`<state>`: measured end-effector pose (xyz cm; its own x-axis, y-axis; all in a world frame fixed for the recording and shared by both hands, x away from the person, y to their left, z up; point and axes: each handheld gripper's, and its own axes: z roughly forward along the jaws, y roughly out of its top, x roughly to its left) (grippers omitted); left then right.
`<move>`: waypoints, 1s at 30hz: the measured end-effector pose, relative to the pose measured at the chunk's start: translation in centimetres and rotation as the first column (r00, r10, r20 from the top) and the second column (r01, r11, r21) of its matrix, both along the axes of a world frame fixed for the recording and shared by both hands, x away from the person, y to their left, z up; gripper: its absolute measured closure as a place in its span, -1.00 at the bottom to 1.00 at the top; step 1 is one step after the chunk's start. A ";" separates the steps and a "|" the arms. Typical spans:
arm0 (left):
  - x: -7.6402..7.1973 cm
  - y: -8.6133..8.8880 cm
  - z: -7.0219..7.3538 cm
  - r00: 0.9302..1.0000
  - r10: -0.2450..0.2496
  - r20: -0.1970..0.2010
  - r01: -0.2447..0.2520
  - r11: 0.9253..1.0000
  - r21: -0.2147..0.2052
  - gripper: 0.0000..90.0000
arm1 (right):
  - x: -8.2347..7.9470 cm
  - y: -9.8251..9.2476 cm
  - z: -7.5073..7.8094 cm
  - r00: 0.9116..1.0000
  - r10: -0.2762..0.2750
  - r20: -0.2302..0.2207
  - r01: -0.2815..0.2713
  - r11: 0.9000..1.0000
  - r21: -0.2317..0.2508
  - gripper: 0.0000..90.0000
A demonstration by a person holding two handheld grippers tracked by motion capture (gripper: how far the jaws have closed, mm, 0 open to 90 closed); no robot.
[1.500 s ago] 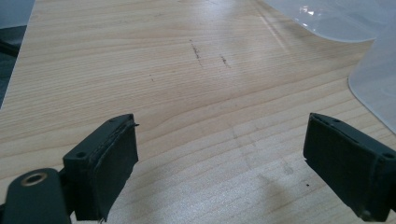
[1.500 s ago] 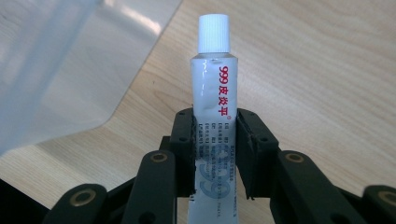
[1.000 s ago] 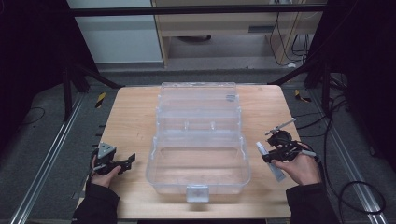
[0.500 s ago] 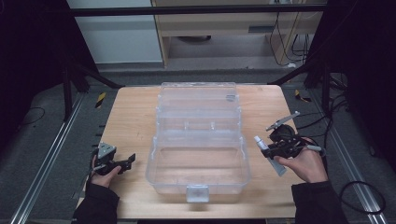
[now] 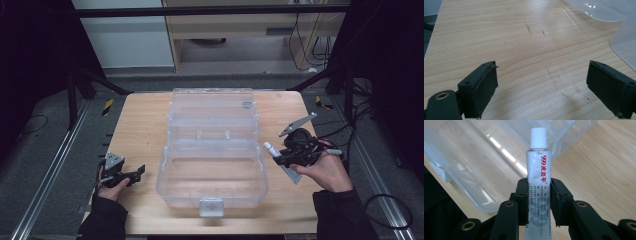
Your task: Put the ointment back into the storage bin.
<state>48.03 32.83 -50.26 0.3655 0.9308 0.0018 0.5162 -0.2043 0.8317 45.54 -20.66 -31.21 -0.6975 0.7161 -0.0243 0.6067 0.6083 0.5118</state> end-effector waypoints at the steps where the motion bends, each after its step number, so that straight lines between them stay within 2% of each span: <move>1: 0.0 0.0 0.0 1.000 0.000 0.000 0.000 1.000 0.000 -0.79 | 0.0 0.2 0.2 1.000 0.007 0.000 -0.007 1.000 -0.002 0.55; 8: 0.0 0.0 0.0 1.000 0.000 0.000 0.000 1.000 -0.002 -0.79 | 0.2 1.6 0.9 0.997 0.073 -0.002 -0.073 0.997 -0.011 0.55; 9: 0.0 0.0 0.0 1.000 0.000 0.000 0.000 1.000 -0.003 -0.79 | 0.2 2.1 1.1 0.995 0.103 -0.009 -0.103 0.995 -0.003 0.55; 10: 0.0 0.0 0.0 1.000 0.000 0.001 0.000 1.000 -0.003 -0.79 | 0.2 2.1 1.1 0.995 0.103 -0.009 -0.103 0.995 -0.003 0.55; 14: 0.0 0.0 0.0 1.000 0.000 -0.001 0.000 1.000 -0.006 -0.79 | 0.5 3.6 1.1 0.985 0.169 -0.018 -0.169 0.985 -0.021 0.55; 15: 0.0 0.0 0.0 1.000 0.000 -0.001 0.000 1.000 -0.006 -0.79 | 0.5 3.6 1.1 0.985 0.169 -0.018 -0.169 0.985 -0.021 0.55; 19: 0.0 0.0 0.0 1.000 -0.001 -0.002 0.001 1.000 -0.006 -0.79 | 1.0 4.9 0.7 0.974 0.225 -0.036 -0.226 0.974 -0.030 0.55; 22: 0.0 0.0 0.0 1.000 -0.002 -0.002 0.002 1.000 -0.006 -0.79 | 1.3 5.5 0.5 0.969 0.243 -0.045 -0.244 0.969 -0.030 0.55; 26: 0.0 0.0 0.0 1.000 0.000 -0.002 0.000 1.000 -0.009 -0.79 | 1.6 6.4 0.3 0.958 0.282 -0.053 -0.284 0.958 -0.040 0.55; 28: 0.0 0.0 0.0 1.000 0.000 -0.002 0.000 1.000 -0.010 -0.79 | 1.8 6.8 0.1 0.948 0.313 -0.055 -0.315 0.948 -0.041 0.55; 30: 0.0 0.1 0.0 1.000 -0.002 -0.002 0.002 1.000 -0.008 -0.79 | 1.9 7.3 -0.1 0.942 0.331 -0.055 -0.333 0.942 -0.047 0.55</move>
